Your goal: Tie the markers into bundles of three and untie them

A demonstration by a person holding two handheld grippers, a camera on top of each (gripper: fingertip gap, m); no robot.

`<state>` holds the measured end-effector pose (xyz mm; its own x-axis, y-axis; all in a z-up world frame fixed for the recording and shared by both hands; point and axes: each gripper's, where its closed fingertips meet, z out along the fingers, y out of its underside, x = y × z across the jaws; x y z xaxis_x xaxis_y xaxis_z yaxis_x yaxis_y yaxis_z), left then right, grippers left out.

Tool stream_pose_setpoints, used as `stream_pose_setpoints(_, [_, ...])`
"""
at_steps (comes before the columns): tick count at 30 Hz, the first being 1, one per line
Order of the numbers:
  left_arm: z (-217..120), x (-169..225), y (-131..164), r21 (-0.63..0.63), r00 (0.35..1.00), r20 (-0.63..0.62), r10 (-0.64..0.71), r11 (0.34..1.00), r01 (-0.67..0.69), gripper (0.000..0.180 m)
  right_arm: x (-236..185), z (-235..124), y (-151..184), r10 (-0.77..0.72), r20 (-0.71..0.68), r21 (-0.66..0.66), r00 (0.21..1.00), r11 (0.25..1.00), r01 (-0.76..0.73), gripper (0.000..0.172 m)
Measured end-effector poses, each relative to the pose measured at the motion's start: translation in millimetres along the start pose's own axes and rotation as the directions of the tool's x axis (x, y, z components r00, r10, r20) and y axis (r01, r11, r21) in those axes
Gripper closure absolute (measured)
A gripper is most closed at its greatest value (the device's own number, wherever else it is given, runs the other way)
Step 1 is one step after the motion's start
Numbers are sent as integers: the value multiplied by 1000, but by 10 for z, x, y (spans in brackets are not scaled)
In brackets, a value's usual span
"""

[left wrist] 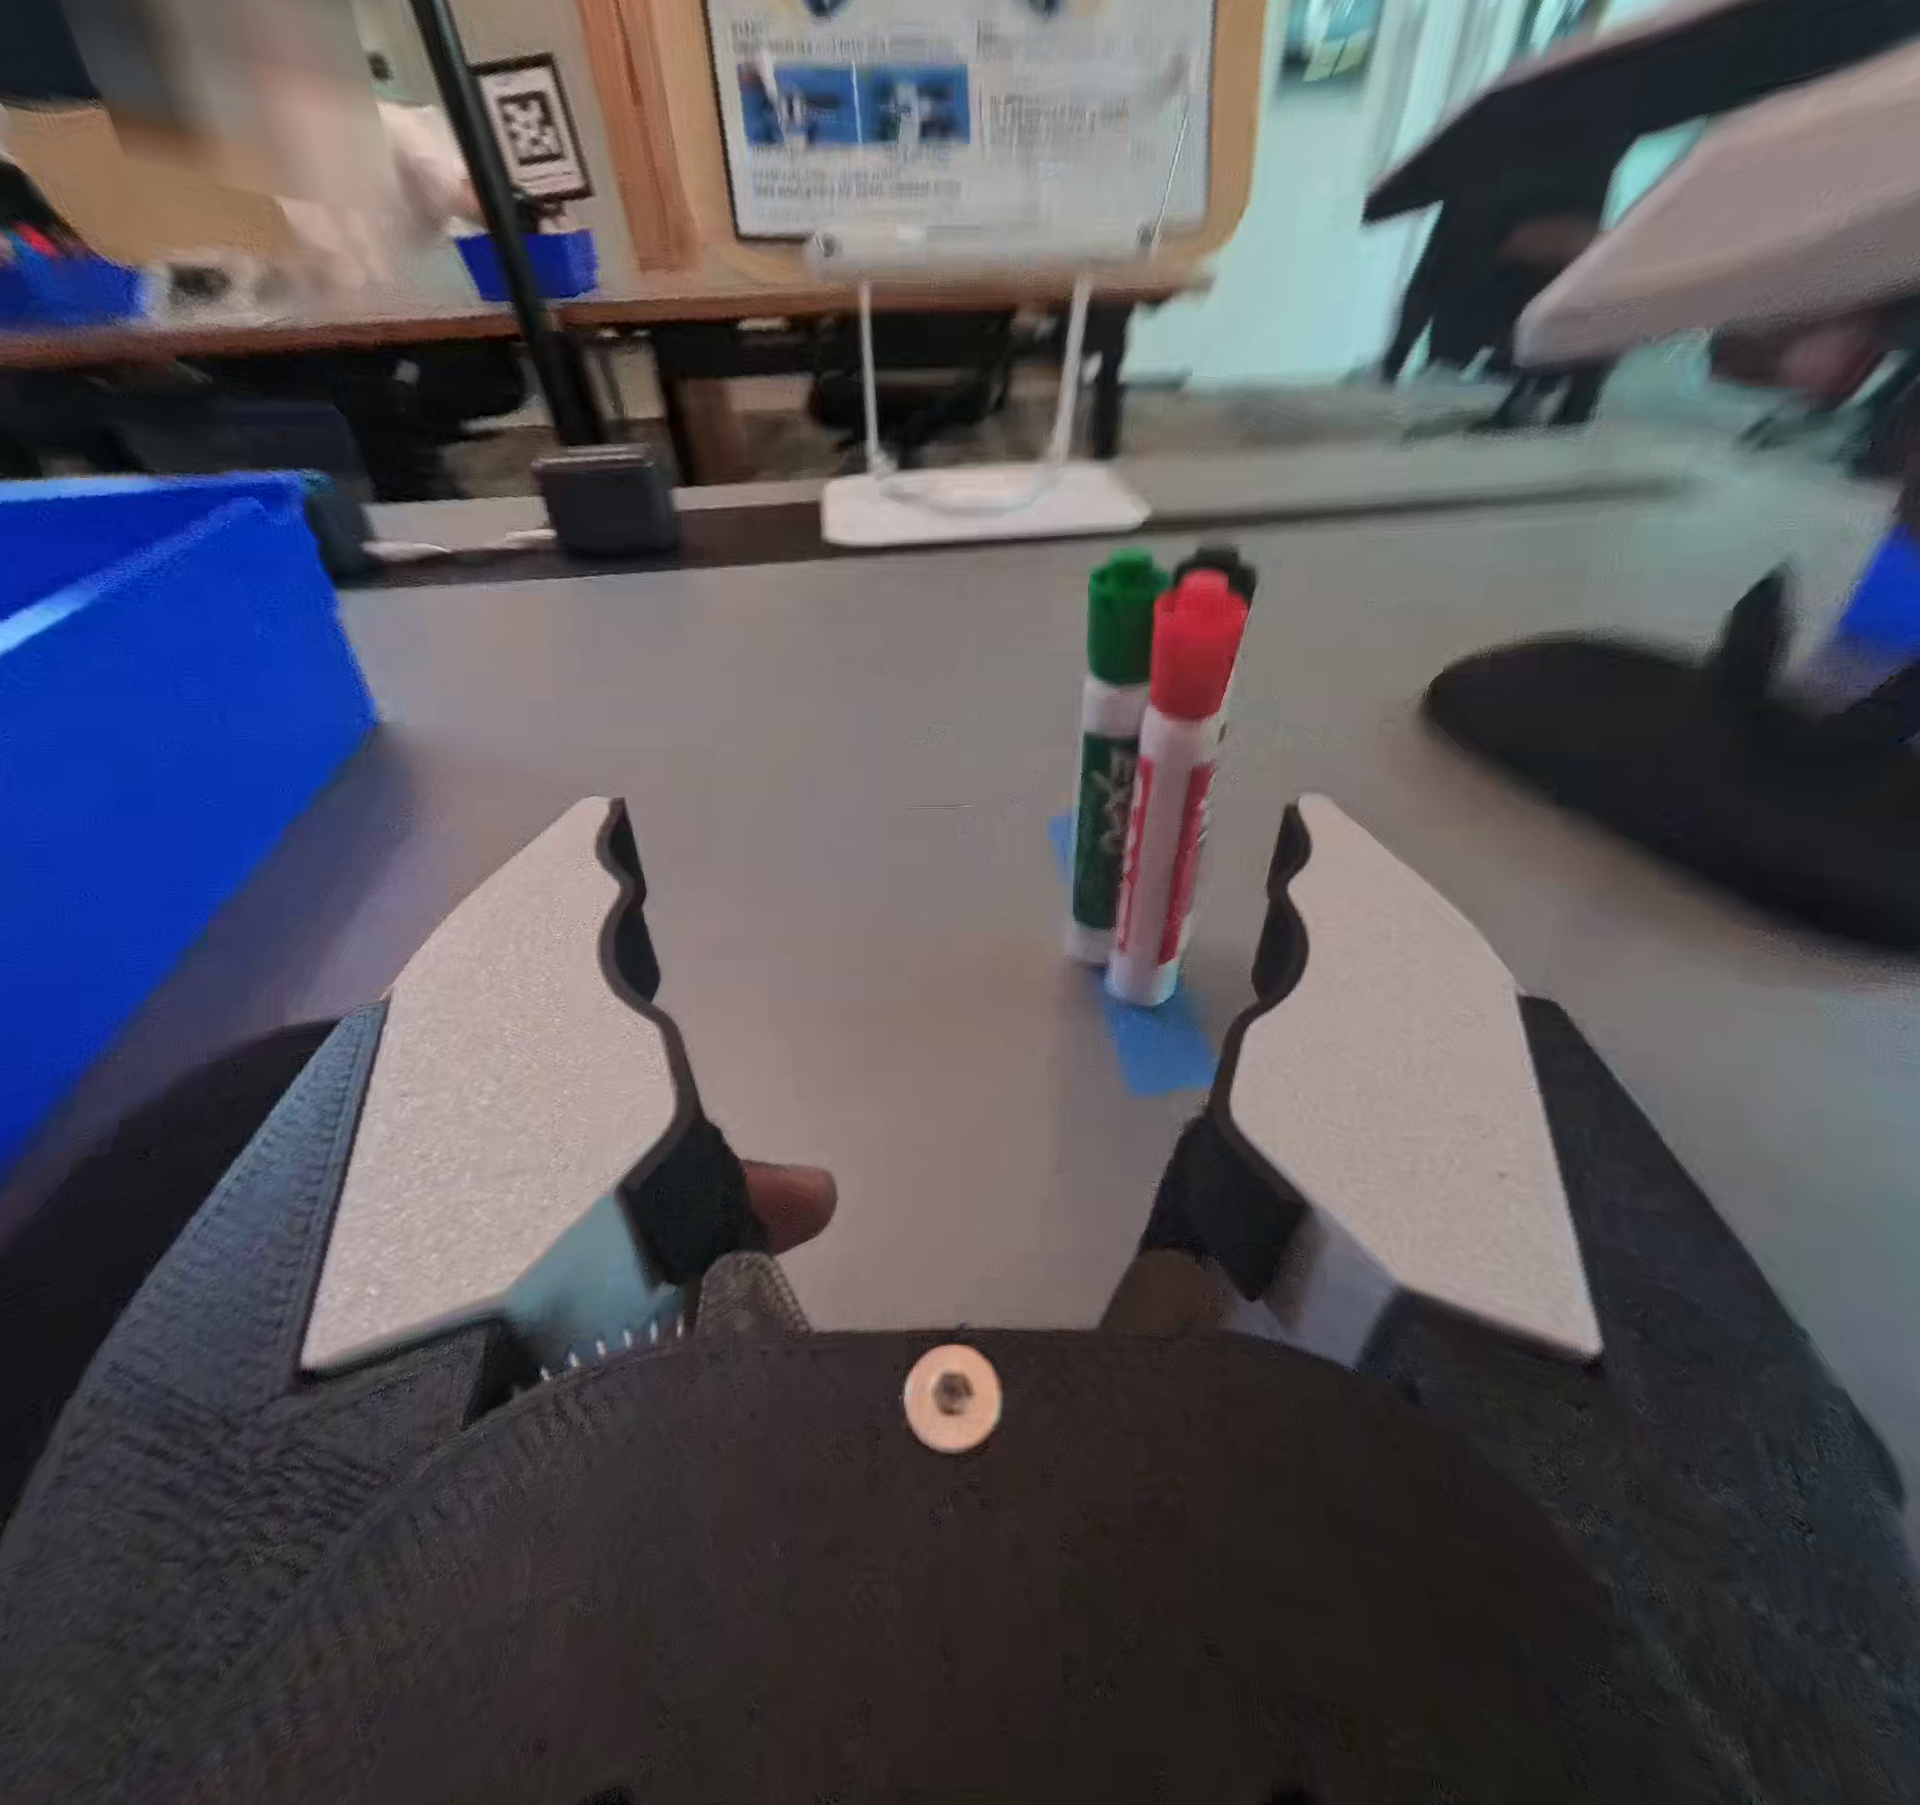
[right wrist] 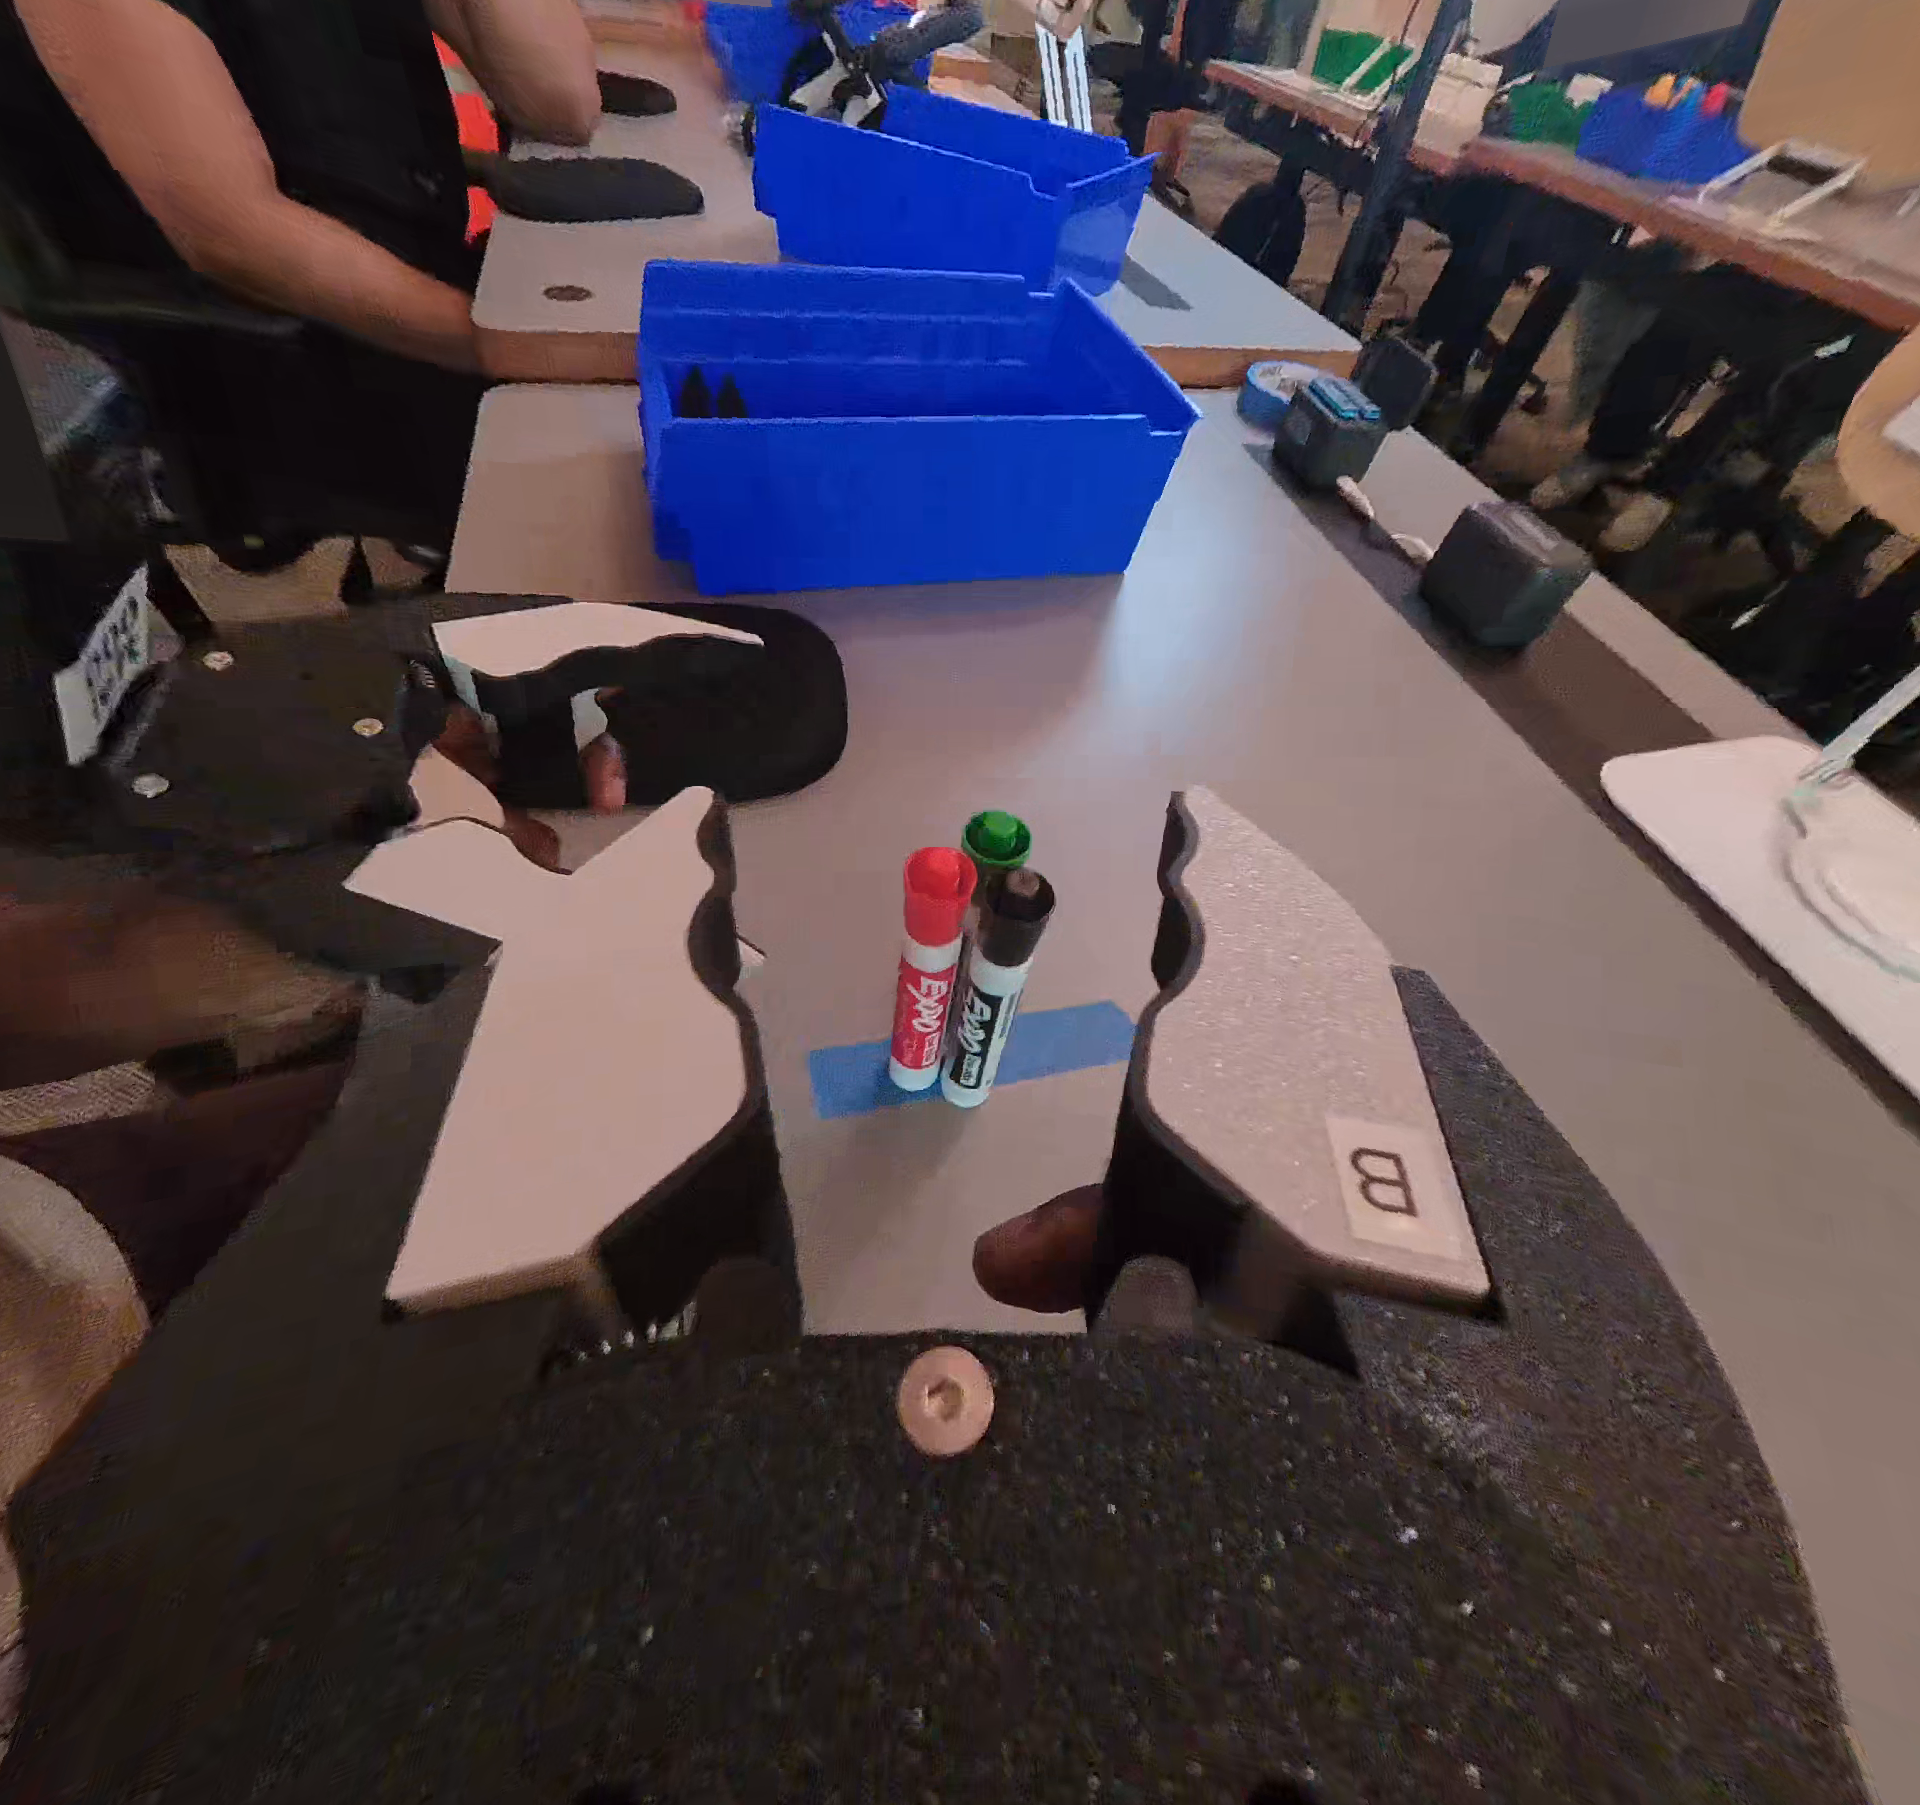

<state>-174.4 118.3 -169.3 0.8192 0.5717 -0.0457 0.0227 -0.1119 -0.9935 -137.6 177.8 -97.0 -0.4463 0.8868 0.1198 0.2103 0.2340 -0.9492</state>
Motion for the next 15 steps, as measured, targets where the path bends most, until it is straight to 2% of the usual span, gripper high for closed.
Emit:
stream_pose_setpoints(1, [38, 36, 12, -18, 998, 15, 58, 998, -58, 68, 20, -31, 49, 62, 25, 27, 998, 998, -62, 93])
stream_pose_setpoints(4, [229, 245, 45, -67, 1000, -6, 23, 997, -24, 65, 58, -171, 28, 157, 54, 153, 986, 975, -164, 95])
stream_pose_setpoints(6, [333, 375, 51, -85, 1000, -6, -5, 996, 5, 57, 132, -277, 21, 142, -2, 203, 990, 969, -139, 101])
stream_pose_setpoints(8, [432, 386, 18, -43, 999, 54, 11, 999, -8, 55, 162, -352, 40, 108, -37, 233, 993, 968, -97, 101])
stream_pose_setpoints(11, [552, 294, 2, -27, 980, 166, 111, 994, -108, 52, 163, -412, 85, 92, -21, 264, 996, 961, -83, 101])
stream_pose_setpoints(15, [630, 323, -51, 15, 972, 207, 109, 993, -115, 40, 226, -460, 127, 141, 41, 327, 989, 934, -147, 104])
